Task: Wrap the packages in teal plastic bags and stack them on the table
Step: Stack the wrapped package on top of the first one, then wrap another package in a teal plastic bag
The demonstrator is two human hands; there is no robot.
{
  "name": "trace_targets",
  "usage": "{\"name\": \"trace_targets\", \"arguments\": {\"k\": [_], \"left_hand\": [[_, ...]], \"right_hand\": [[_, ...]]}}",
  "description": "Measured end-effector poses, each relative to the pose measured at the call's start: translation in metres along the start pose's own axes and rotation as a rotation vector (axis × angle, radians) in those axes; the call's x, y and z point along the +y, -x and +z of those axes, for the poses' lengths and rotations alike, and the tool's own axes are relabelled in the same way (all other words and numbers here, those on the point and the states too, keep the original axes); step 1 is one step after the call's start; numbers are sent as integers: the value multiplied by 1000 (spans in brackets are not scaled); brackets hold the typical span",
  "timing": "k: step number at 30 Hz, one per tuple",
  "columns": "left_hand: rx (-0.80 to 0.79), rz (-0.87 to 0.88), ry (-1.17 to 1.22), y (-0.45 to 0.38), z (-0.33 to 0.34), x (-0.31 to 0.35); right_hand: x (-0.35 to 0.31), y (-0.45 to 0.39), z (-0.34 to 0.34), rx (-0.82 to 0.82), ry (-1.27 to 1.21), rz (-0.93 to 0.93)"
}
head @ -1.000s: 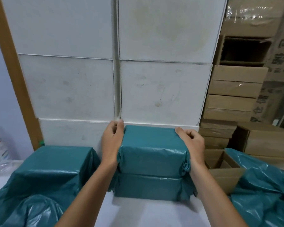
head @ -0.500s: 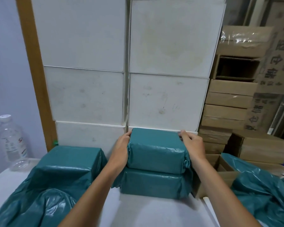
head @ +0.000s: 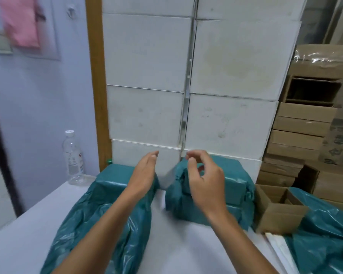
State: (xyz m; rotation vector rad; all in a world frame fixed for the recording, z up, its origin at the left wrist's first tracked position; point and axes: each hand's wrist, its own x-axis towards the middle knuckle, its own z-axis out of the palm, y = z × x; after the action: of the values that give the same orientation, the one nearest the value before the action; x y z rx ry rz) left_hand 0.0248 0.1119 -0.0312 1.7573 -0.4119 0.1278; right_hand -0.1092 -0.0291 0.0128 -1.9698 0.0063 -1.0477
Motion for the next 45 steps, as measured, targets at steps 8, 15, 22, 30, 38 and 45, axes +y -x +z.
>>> {"name": "trace_targets", "arguments": {"k": [8, 15, 22, 30, 38, 45], "left_hand": [[396, -116, -437, 28, -121, -62], [204, -378, -237, 31, -133, -97], [228, -350, -206, 42, -139, -102], [196, -260, -173, 119, -140, -69], [166, -206, -152, 199, -107, -22], [15, -201, -159, 223, -41, 0]], "right_hand": [[11, 41, 139, -367, -25, 338], [46, 46, 183, -368, -55, 627], [44, 55, 172, -385, -107, 648], [6, 100, 98, -387, -104, 561], [-11, 154, 17, -303, -109, 530], [8, 162, -67, -212, -80, 562]]}}
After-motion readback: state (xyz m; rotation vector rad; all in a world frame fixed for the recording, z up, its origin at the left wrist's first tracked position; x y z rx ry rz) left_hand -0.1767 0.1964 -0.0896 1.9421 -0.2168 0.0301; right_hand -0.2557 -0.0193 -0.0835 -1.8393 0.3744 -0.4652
